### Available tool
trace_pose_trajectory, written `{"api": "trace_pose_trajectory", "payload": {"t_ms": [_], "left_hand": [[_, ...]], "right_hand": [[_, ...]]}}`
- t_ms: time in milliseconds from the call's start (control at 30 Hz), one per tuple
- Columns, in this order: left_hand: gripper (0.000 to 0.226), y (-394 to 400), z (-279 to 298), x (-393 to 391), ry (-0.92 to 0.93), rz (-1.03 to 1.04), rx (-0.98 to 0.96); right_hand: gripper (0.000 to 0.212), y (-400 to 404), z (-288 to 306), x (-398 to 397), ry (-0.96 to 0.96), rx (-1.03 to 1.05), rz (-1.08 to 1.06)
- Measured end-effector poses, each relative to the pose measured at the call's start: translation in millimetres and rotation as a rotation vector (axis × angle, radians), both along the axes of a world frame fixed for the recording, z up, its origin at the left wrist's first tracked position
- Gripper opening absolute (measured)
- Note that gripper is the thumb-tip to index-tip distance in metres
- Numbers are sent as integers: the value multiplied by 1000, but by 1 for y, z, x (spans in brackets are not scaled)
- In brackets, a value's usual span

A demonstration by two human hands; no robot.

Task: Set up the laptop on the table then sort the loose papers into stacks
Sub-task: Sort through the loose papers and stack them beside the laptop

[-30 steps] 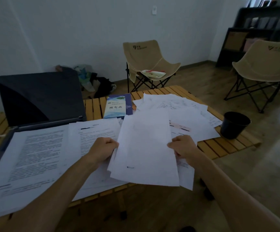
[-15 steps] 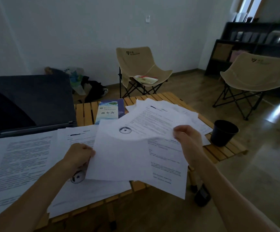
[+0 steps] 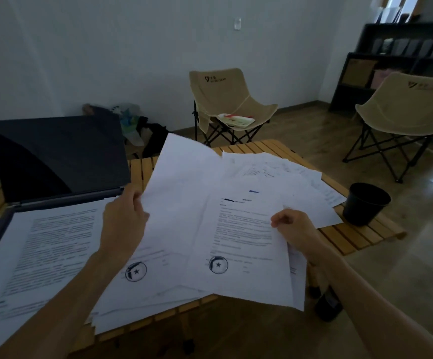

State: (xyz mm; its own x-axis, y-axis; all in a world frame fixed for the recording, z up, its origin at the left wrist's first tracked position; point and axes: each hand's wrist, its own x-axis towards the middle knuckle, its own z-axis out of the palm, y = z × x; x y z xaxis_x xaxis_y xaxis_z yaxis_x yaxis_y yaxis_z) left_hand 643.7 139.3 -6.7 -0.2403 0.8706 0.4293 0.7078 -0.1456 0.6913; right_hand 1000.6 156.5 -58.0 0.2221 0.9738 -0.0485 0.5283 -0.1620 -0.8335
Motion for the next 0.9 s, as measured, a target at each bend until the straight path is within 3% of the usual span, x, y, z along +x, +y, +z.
{"api": "trace_pose_trajectory", "payload": {"t_ms": [67,133,200,267,333,400,500,567,600,700,767,833,900], "left_hand": [[7,-6,12,3,151,-108,251],[11,-9,14,10,172,-199,326],[17,-6,11,14,4,-211,249],[25,0,5,14,-279,-215,119],[25,6,0,11,-514,-183,52],[18,11,-6,7,-606,-100,18],[21,19,-21,-2,-525,-33,-72],[28,23,-27,-11,-429,-38,-123],[31,24,-30,-16,-397,-44,-143],[41,27,-34,-26,-364,-52,-179],[43,28,-34,-31,-341,-49,-189],[48,28,-35,-36,-316,-57,-202],[55,26,-37,-46,-209,-60,-217]], "right_hand": [[17,0,3,-3,85,-20,-35],[10,0,5,-4,245,-50,-95],[9,0,6,-3,377,-71,-146],[14,1,8,-1,454,-94,-203],[19,-3,12,1,396,-118,-203],[24,-7,18,2,265,-112,-163],[62,-8,20,4,234,-73,-231],[76,-7,24,2,247,-88,-312],[73,-7,24,1,250,-106,-323],[34,-11,22,-7,217,-127,-209],[27,-14,19,-14,171,-127,-175],[25,-15,20,-22,34,-87,-158],[19,-16,33,-25,-196,86,-159]]}}
